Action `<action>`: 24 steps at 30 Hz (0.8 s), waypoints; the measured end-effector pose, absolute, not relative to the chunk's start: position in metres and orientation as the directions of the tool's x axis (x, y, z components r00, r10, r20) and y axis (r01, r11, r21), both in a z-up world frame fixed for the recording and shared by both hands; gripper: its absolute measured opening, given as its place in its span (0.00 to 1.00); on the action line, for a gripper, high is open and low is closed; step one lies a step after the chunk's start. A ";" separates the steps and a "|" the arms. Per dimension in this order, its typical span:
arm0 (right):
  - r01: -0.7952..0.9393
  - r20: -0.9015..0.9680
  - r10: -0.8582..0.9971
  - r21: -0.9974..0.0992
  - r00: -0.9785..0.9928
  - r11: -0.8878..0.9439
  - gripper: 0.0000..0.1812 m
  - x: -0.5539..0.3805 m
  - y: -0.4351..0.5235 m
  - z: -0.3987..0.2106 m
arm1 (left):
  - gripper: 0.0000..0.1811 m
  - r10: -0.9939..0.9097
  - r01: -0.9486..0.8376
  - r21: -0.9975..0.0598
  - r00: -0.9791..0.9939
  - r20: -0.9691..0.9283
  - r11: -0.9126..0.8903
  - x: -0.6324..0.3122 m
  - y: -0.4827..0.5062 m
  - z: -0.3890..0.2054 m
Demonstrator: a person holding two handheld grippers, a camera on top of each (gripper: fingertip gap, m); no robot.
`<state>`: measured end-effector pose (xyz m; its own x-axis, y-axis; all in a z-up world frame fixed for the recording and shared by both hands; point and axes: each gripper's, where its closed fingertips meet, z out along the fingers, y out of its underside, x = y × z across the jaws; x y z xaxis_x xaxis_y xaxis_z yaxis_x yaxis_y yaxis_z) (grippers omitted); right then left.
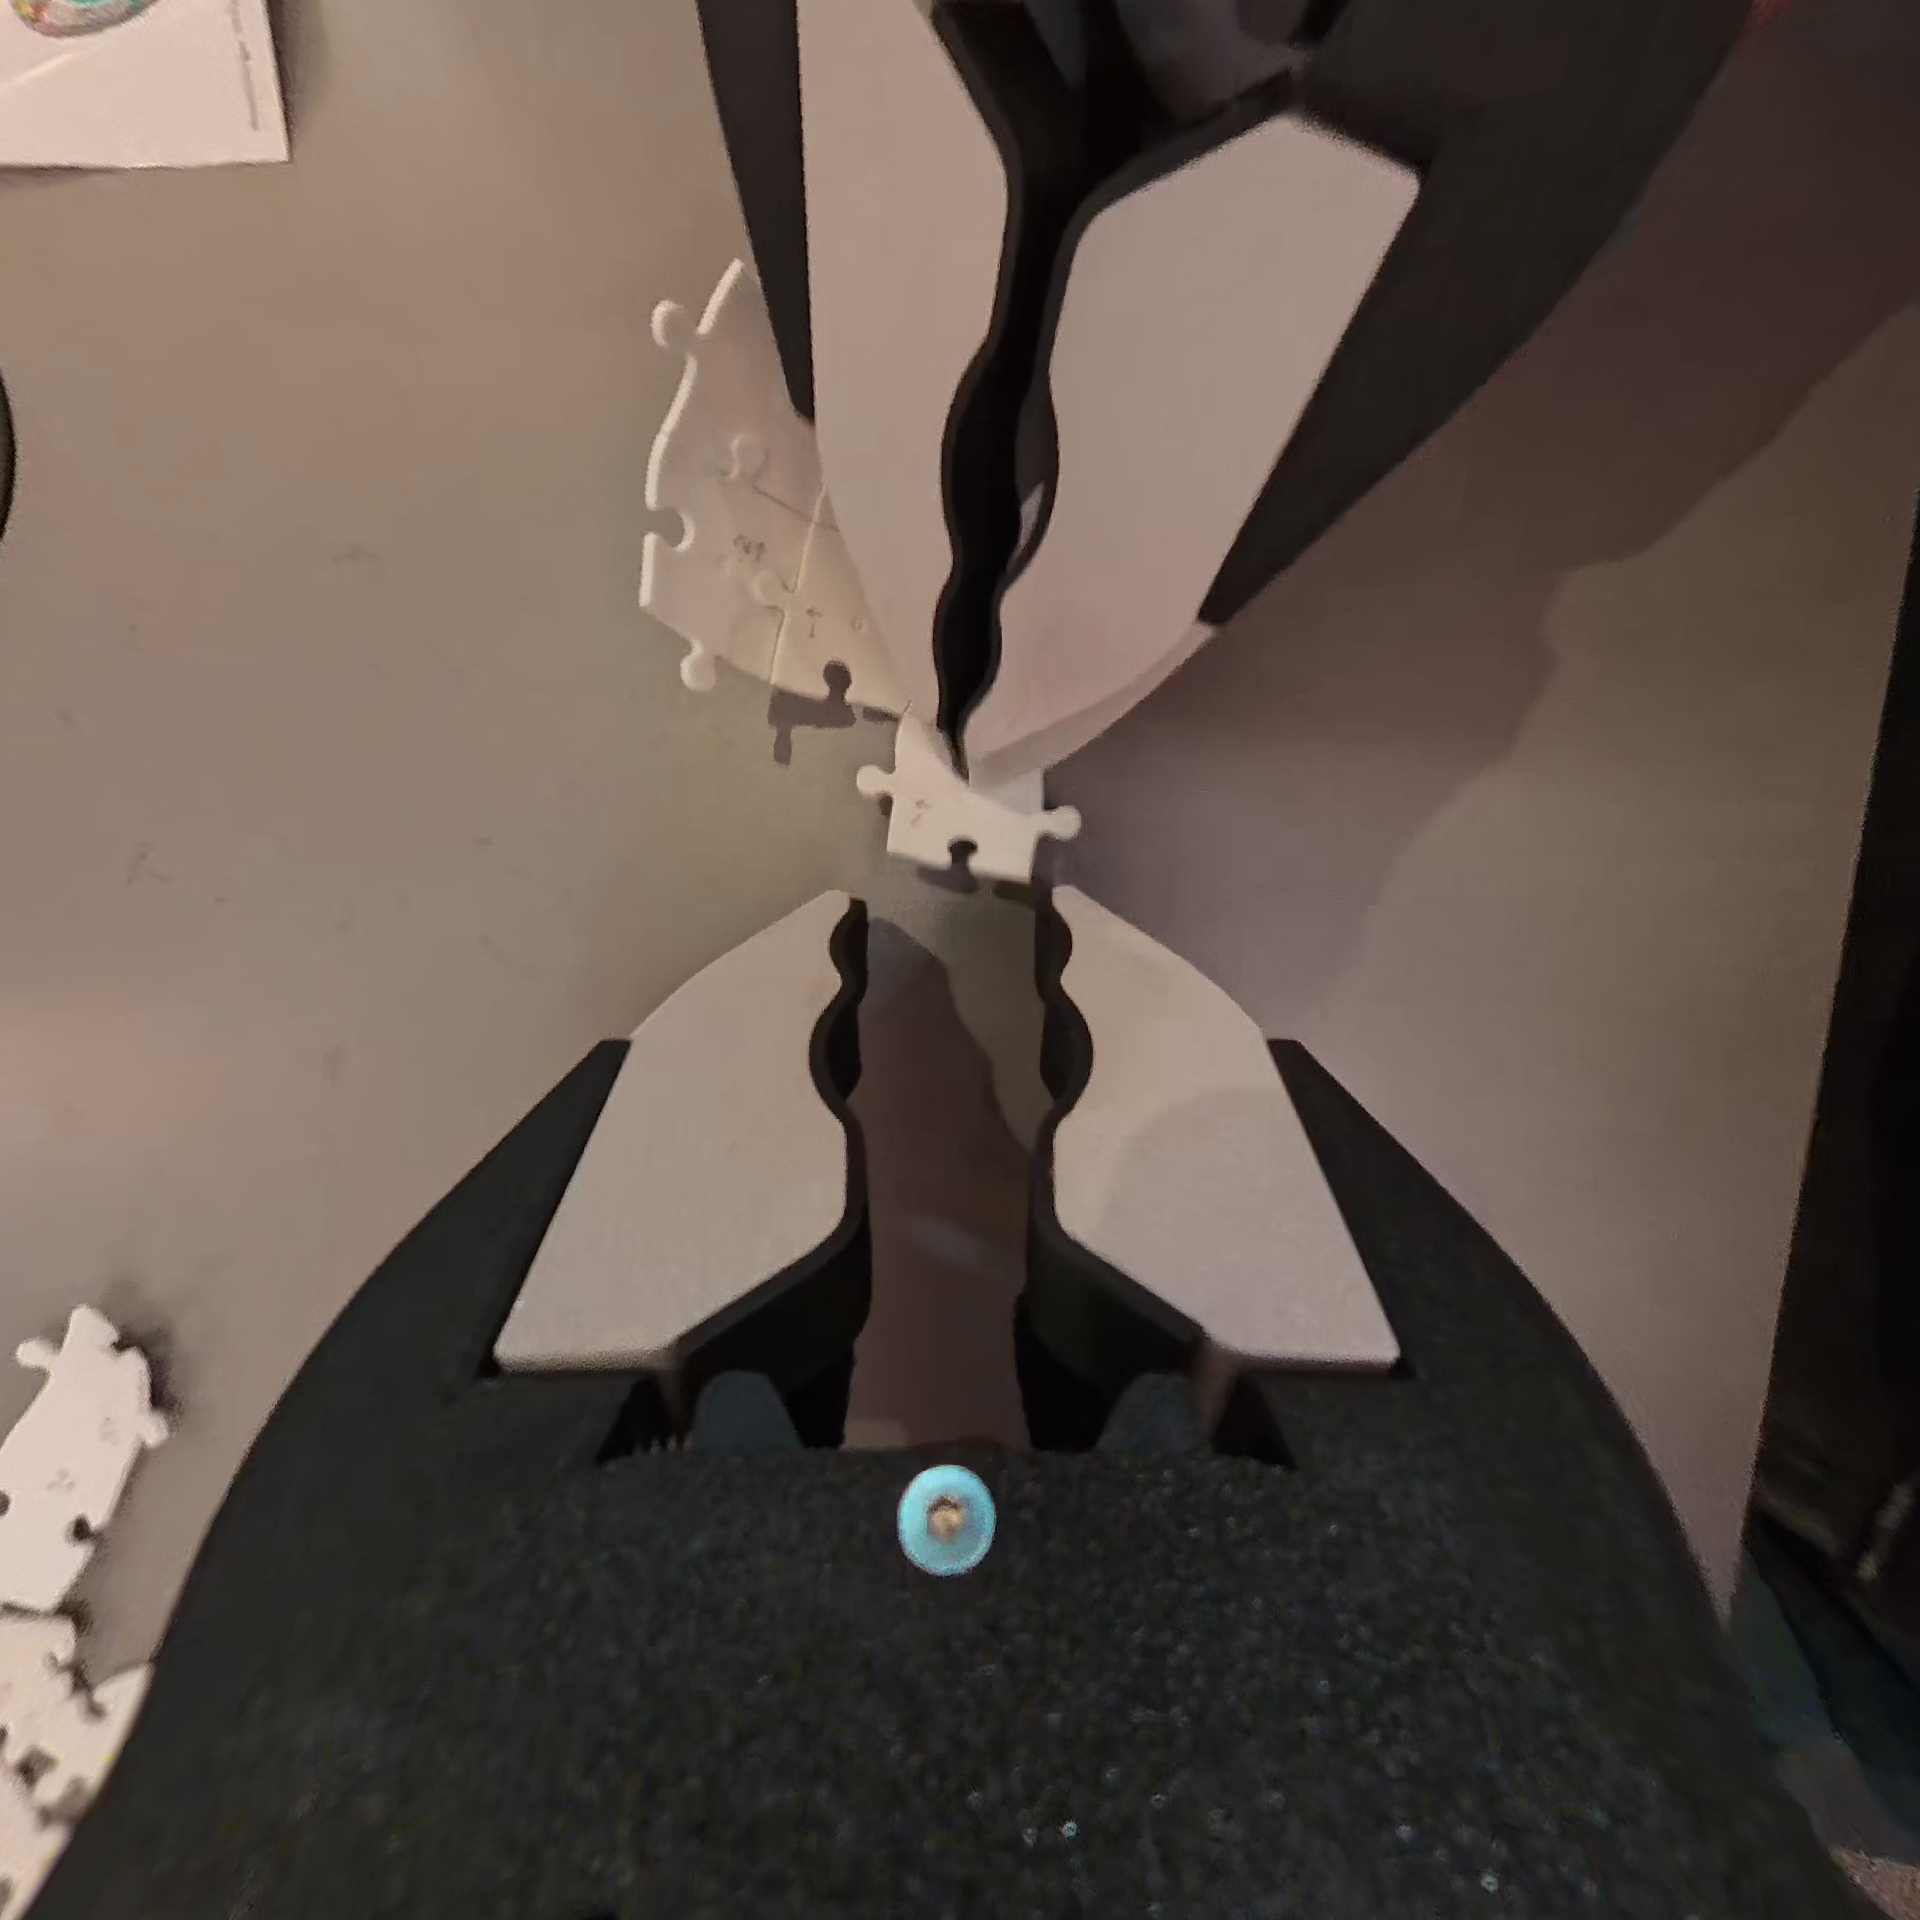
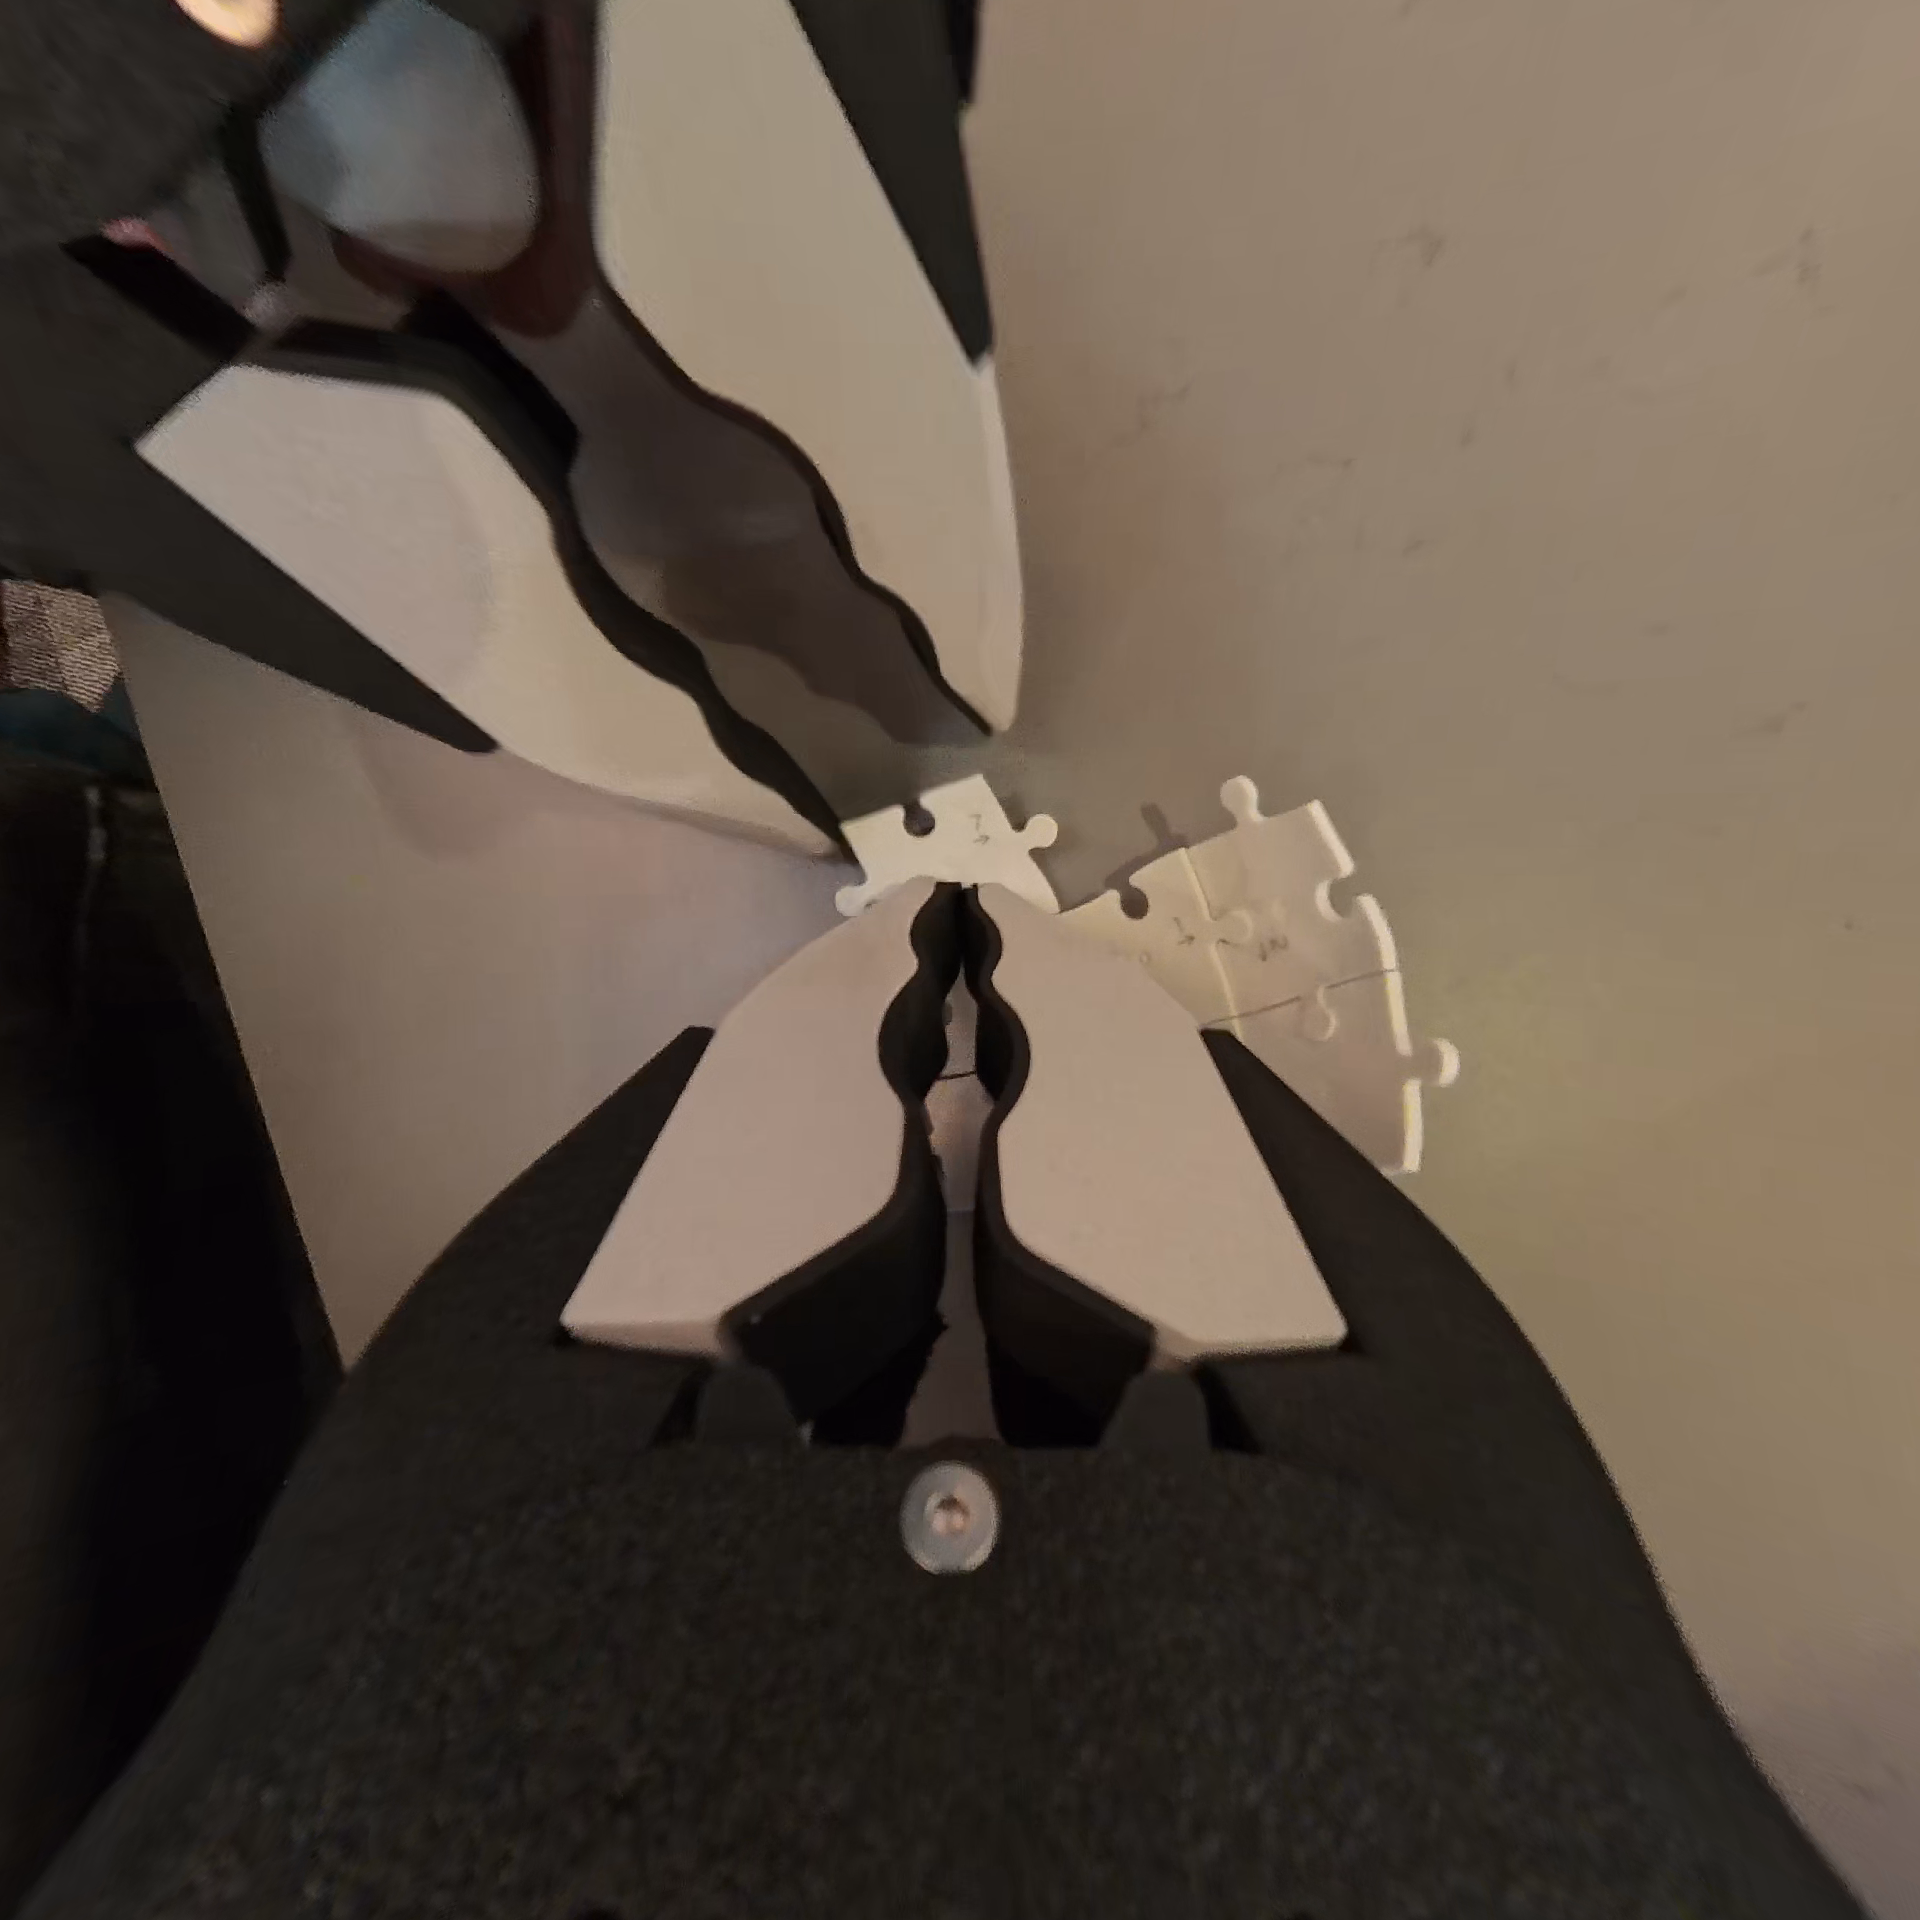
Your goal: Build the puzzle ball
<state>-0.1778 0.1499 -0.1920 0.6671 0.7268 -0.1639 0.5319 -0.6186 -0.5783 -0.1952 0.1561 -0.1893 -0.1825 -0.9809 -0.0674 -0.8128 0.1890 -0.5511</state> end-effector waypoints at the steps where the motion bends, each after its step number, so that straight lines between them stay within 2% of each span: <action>1: 0.527 -0.161 0.721 -0.580 0.674 -0.621 0.00 -0.175 0.151 -0.190 | 0.17 -0.984 -0.815 -0.553 -0.163 -0.068 0.173 -0.198 0.157 -0.187; 4: 0.489 -0.154 0.715 -0.631 0.681 -0.602 0.00 -0.165 0.152 -0.170 | 0.20 -0.994 -0.817 -0.567 -0.068 -0.085 0.104 -0.211 0.161 -0.176; 7: 0.488 -0.129 0.698 -0.626 0.704 -0.608 0.00 -0.153 0.151 -0.165 | 0.20 -0.995 -0.774 -0.633 0.062 -0.072 -0.002 -0.227 0.159 -0.161; 11: 0.480 -0.130 0.687 -0.623 0.715 -0.617 0.00 -0.157 0.151 -0.168 | 0.21 -0.980 -0.733 -0.671 0.193 -0.042 -0.116 -0.250 0.150 -0.155; 15: 0.495 -0.106 0.679 -0.606 0.726 -0.623 0.00 -0.167 0.159 -0.176 | 0.21 -0.969 -0.690 -0.696 0.245 0.031 -0.197 -0.262 0.137 -0.159; 24: 0.560 -0.061 0.682 -0.521 0.729 -0.645 0.00 -0.172 0.162 -0.194 | 0.25 -0.963 -0.671 -0.706 0.263 0.059 -0.226 -0.271 0.140 -0.158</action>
<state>-0.1719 0.1623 -0.1943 0.7289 0.6819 -0.0607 0.5596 -0.6445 -0.5209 -0.2710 0.1400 -0.1583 0.2626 -0.9631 0.0595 -0.6707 -0.2265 -0.7063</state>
